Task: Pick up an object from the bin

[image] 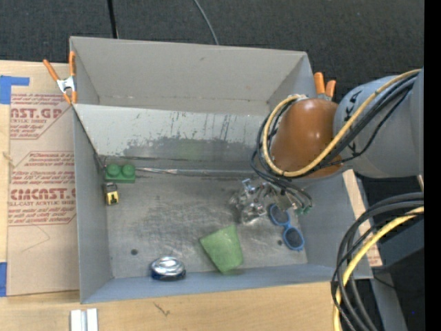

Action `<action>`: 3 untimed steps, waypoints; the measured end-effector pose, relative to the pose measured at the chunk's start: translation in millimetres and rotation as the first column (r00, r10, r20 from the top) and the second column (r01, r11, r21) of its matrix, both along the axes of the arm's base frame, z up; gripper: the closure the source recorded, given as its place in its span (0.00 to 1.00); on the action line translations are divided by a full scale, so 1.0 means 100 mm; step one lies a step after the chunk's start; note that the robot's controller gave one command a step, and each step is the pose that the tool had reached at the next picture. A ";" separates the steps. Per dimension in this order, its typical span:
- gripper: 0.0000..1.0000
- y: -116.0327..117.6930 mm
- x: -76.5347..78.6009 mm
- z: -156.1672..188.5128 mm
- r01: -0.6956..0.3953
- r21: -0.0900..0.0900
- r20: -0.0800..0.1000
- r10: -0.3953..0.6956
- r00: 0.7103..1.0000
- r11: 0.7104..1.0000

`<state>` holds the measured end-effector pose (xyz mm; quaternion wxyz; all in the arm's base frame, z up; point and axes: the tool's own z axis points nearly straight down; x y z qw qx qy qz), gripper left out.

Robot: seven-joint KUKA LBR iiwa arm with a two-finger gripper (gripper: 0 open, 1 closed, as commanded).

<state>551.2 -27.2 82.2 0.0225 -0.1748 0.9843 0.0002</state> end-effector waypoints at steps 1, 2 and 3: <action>0.00 -0.05 -0.09 -0.06 0.002 -0.007 -0.036 -0.002 0.999 1.000; 1.00 -0.02 -0.02 -0.02 0.001 -0.003 -0.009 -0.002 1.000 1.000; 0.00 -0.06 -0.12 -0.08 0.002 -0.009 -0.048 -0.002 0.999 1.000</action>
Offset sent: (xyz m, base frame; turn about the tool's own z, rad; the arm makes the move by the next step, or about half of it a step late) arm 0.0000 0.0000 0.0000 0.0000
